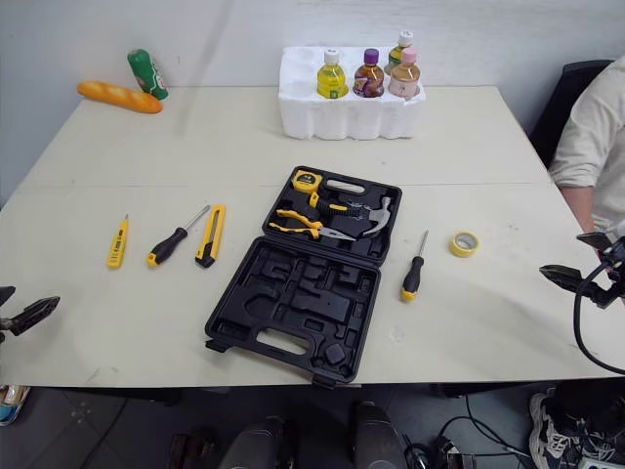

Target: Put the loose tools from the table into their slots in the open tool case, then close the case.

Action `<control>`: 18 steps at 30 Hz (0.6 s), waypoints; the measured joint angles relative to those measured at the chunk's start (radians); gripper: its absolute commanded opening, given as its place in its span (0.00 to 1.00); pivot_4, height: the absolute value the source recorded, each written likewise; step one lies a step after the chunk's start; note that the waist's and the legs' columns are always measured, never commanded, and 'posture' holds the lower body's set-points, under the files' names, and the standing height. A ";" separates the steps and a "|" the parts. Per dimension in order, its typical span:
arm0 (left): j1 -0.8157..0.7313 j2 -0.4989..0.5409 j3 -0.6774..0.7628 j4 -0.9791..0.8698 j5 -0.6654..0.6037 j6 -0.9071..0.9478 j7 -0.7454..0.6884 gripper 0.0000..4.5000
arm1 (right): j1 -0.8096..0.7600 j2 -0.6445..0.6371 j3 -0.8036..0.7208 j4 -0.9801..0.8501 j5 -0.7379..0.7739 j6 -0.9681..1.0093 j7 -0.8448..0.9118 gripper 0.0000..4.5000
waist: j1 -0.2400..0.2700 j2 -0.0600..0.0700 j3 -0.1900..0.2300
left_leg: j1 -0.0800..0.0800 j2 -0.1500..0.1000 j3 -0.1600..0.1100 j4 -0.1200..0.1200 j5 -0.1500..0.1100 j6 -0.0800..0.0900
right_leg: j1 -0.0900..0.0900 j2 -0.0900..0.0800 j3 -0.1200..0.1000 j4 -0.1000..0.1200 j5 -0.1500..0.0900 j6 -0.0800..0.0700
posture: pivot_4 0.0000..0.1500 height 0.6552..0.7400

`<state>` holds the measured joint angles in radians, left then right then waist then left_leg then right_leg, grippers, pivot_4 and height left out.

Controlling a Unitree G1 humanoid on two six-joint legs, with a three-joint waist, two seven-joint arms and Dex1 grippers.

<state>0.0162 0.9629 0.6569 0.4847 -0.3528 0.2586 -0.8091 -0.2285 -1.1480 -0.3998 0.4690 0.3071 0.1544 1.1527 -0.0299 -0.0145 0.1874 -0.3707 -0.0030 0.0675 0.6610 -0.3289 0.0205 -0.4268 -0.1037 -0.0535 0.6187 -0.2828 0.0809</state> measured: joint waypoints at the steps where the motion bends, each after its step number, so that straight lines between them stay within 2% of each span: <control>1: 0.000 0.000 0.000 0.000 0.000 0.000 0.000 0.99 | 0.000 0.000 0.000 0.000 0.000 0.000 0.000 1.00 | 0.000 0.000 0.000 | 0.000 0.000 0.000 0.000 0.000 0.000 | 0.000 0.000 0.000 0.000 0.000 0.000 | 1.00 0.96; 18: -0.024 -0.001 -0.010 -0.046 -0.004 0.049 -0.009 0.99 | 0.004 0.002 0.000 -0.020 -0.007 0.000 -0.033 1.00 | 0.000 0.000 0.000 | 0.000 0.000 0.000 0.000 0.001 0.000 | 0.000 0.000 0.000 0.000 0.000 0.000 | 1.00 0.96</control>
<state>-0.0081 0.9623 0.6469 0.4384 -0.3566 0.3072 -0.8178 -0.2240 -1.1464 -0.3994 0.4488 0.2997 0.1540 1.1199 -0.0295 -0.0145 0.1874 -0.3707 -0.0031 0.0679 0.6610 -0.3281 0.0209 -0.4269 -0.1037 -0.0534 0.6191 -0.2828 0.0810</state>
